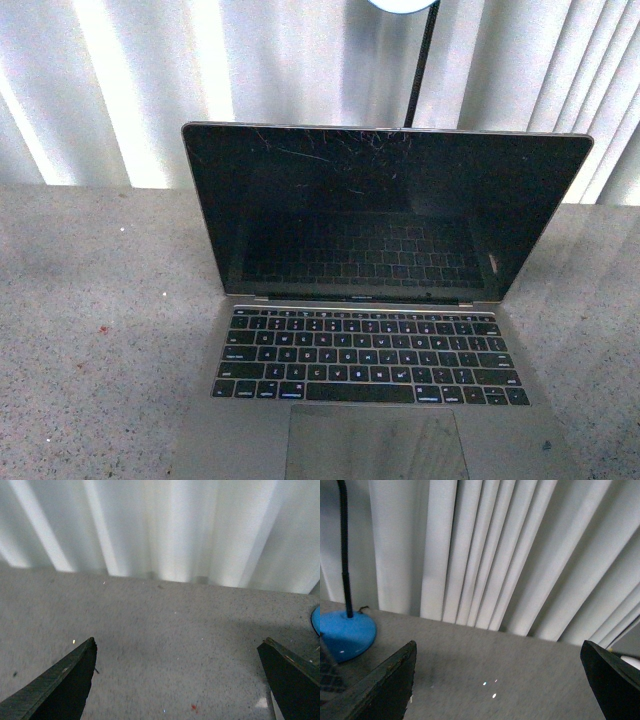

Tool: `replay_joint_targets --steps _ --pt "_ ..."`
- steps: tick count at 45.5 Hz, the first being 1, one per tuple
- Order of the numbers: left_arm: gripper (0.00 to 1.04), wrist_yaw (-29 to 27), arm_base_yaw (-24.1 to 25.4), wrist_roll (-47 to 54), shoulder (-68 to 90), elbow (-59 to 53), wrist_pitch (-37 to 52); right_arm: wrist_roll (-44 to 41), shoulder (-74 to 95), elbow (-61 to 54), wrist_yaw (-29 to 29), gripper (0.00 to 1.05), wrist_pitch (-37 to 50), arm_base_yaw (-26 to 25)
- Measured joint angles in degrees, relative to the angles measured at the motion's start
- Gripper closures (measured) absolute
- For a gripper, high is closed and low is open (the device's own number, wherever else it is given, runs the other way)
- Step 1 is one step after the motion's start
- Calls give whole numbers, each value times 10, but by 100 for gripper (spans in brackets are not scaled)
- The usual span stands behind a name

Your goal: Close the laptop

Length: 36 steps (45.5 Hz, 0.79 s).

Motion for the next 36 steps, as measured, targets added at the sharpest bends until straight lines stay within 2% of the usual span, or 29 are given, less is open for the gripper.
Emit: replay_joint_targets --steps 7,16,30,36 --pt "7 35 -4 127 95 126 -23 -121 115 140 -19 7 -15 14" --pt "7 84 -22 277 156 258 -86 -253 179 261 -56 7 -61 41" --pt "7 125 -65 498 212 402 -216 -450 227 350 -146 7 -156 77" --pt "7 120 -79 601 254 490 -321 -543 252 396 -183 7 -234 90"
